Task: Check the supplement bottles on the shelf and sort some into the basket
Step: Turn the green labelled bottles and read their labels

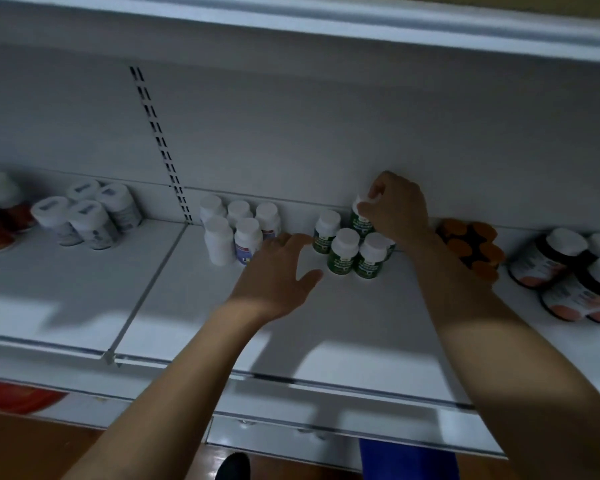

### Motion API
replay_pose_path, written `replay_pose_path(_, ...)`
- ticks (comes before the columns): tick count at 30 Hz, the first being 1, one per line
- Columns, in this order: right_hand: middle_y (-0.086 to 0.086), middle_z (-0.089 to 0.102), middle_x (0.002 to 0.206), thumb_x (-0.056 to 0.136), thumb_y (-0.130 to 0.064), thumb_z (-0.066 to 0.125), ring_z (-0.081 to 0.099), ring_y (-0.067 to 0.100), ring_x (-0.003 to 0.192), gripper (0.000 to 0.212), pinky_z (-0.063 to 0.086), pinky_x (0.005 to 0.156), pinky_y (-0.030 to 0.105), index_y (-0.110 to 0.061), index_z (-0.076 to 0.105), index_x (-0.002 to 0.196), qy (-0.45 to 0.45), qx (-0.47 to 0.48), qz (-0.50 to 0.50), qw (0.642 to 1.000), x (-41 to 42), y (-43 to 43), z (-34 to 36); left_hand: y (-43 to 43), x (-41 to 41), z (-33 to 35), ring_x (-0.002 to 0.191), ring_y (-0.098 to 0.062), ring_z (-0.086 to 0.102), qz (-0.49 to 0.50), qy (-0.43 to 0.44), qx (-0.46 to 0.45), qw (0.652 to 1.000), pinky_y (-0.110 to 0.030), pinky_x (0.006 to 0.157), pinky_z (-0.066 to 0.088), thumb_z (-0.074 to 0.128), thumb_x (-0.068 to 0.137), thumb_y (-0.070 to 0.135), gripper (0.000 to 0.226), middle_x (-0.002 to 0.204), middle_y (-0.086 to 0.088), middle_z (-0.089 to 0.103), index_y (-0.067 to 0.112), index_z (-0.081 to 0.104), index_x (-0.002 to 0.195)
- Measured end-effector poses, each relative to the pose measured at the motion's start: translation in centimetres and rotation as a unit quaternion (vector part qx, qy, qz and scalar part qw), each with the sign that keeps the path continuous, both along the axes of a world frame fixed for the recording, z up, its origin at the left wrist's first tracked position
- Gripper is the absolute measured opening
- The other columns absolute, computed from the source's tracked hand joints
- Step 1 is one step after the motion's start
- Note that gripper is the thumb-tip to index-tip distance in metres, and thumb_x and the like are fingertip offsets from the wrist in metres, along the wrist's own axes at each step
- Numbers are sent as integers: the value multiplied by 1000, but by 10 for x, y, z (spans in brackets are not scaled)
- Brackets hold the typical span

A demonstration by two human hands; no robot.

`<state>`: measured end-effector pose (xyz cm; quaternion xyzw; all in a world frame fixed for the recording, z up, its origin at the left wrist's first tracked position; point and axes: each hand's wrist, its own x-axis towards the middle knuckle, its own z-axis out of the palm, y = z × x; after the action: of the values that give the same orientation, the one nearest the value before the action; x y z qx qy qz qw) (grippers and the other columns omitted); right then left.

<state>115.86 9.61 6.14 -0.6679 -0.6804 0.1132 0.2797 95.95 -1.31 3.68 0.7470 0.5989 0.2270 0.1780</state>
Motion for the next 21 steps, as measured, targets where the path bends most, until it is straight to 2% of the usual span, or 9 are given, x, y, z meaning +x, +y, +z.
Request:
replay_pose_path(4, 0, 56, 86, 81, -26, 70, 54, 22, 83, 16, 37, 73, 30, -19, 55, 83, -77, -59, -23, 995, -9, 0, -12, 8, -10, -4, 125, -20, 45, -17, -5, 3, 1000, -27, 100, 34, 63, 91, 38, 53, 132, -2, 53, 21, 47, 138)
replay_pose_path(7, 2, 62, 92, 82, -34, 69, 58, 25, 92, 18, 34, 82, 34, -24, 54, 82, -153, -100, -42, 982, -13, 0, -17, 9, -15, -3, 124, -17, 46, -37, 3, 1, 999, -22, 95, 33, 62, 91, 38, 52, 133, 0, 53, 21, 47, 138)
replay_pose_path(12, 7, 65, 106, 87, -27, 63, 59, 29, 99, 4, 39, 86, 34, -24, 61, 89, -187, -142, -44, 971, -12, 0, -13, 12, -24, -2, 124, -14, 48, -51, 2, -11, 999, -23, 97, 36, 62, 91, 38, 51, 133, 2, 55, 23, 47, 138)
replay_pose_path(13, 7, 65, 110, 89, -25, 61, 59, 29, 102, 8, 41, 89, 35, -22, 64, 95, -192, -150, -43, 969, -13, 1, -11, 12, -26, -2, 124, -14, 48, -51, 1, -11, 999, -23, 97, 36, 62, 91, 38, 51, 133, 2, 55, 23, 47, 138)
replay_pose_path(15, 8, 64, 116, 90, -22, 57, 58, 30, 107, 18, 42, 94, 36, -18, 66, 105, -189, -145, -45, 970, -16, 0, -6, 14, -29, -1, 124, -13, 47, -52, 3, -12, 999, -23, 97, 36, 62, 92, 38, 50, 133, 3, 55, 23, 47, 138)
replay_pose_path(17, 8, 65, 112, 87, -22, 59, 59, 30, 105, 18, 39, 88, 33, -18, 66, 103, -170, -106, -48, 979, -25, -1, -2, 15, -33, 0, 124, -13, 46, -51, 7, -15, 999, -25, 97, 36, 61, 92, 39, 49, 132, 4, 55, 24, 47, 137)
replay_pose_path(19, 7, 67, 105, 86, -30, 62, 60, 30, 100, 20, 37, 82, 32, -17, 66, 100, -162, -80, -44, 983, -40, 0, -1, 17, -37, 0, 124, -13, 46, -51, 10, -13, 999, -27, 98, 37, 61, 91, 39, 49, 131, 3, 55, 23, 48, 136)
replay_pose_path(21, 8, 68, 100, 86, -42, 63, 61, 30, 96, 31, 40, 83, 34, -13, 65, 97, -179, -80, -29, 980, -55, 3, -3, 17, -42, -1, 124, -14, 47, -53, 13, -9, 998, -29, 100, 39, 63, 91, 39, 50, 131, 2, 56, 22, 49, 136)
